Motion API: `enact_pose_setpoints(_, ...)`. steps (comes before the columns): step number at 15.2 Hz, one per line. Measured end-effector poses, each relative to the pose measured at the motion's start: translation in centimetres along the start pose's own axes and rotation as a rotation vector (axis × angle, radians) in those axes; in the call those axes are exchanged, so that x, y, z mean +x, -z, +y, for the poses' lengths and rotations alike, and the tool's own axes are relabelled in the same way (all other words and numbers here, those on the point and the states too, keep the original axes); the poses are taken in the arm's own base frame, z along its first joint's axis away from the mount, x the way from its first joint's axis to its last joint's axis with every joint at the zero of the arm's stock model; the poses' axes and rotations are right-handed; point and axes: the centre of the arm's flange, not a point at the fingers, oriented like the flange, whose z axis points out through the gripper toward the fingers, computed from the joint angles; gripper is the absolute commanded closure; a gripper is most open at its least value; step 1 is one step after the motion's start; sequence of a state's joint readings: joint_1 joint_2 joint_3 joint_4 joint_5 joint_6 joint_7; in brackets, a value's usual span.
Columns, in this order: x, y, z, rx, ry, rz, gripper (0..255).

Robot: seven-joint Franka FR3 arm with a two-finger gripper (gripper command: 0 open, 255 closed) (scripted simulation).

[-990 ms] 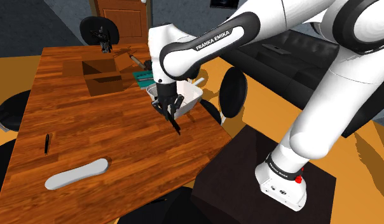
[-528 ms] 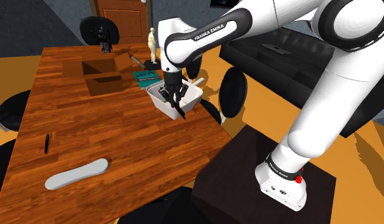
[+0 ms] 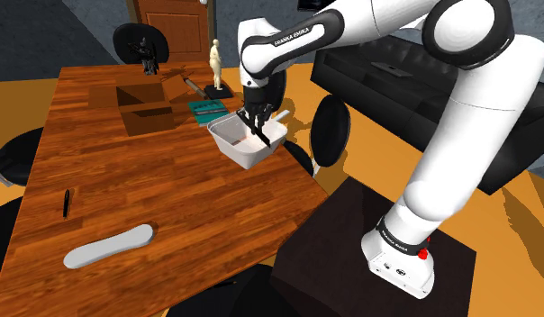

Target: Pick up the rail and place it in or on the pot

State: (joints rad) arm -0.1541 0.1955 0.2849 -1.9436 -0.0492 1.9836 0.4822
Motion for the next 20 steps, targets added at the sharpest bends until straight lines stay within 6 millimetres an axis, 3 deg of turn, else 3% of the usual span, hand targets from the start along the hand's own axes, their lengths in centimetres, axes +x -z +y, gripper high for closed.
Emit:
enact_pose_setpoints(13, 13.0, 1.8, 10.9, 0.0, 0.001, 0.0, 255)
enact_pose_setpoints(15, 13.8, 1.0, 11.8, 0.0, 0.0, 0.0, 255)
enact_pose_setpoints(20, 14.4, -1.6, 11.8, 0.0, 0.001, 0.0, 255)
